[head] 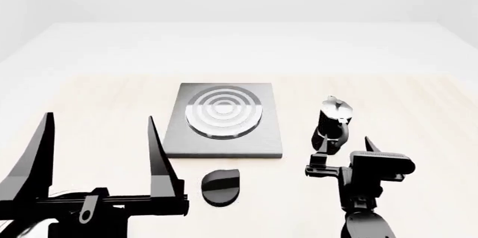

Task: Turn on the stove and put the moka pot on it.

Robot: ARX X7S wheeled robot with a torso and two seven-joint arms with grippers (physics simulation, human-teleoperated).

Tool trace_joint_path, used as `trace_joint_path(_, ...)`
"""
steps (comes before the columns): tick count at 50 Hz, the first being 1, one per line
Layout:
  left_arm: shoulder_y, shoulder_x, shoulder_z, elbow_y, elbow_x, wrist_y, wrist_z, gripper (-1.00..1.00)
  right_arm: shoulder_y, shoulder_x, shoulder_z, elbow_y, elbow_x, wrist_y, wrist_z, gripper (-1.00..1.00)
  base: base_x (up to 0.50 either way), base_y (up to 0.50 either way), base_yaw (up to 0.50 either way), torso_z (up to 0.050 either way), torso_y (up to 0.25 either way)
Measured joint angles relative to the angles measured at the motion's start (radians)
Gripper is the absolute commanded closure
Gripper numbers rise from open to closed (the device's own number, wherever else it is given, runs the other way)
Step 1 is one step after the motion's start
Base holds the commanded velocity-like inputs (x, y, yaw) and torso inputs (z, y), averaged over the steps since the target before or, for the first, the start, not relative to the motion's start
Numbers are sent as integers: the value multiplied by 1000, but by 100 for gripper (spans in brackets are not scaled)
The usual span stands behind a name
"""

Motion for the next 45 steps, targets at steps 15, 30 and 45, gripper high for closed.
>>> trace_joint_path(15, -6, 0, 6, -7, -7, 5, -1, -100, 40, -19, -6, 116, -6, -45, -12, -100, 0, 0, 0, 0, 0)
trace_joint_path(30, -13, 0, 12, -7, -11, 1, 1, -100, 59, -24, -8, 155, -4, -45, -10, -100, 0, 0, 0, 0, 0)
trace_joint_path(45, -15, -1, 16, -4, -14, -3, 1, -100, 88, -28, -9, 226, -8, -64, -11, -100, 0, 0, 0, 0, 0)
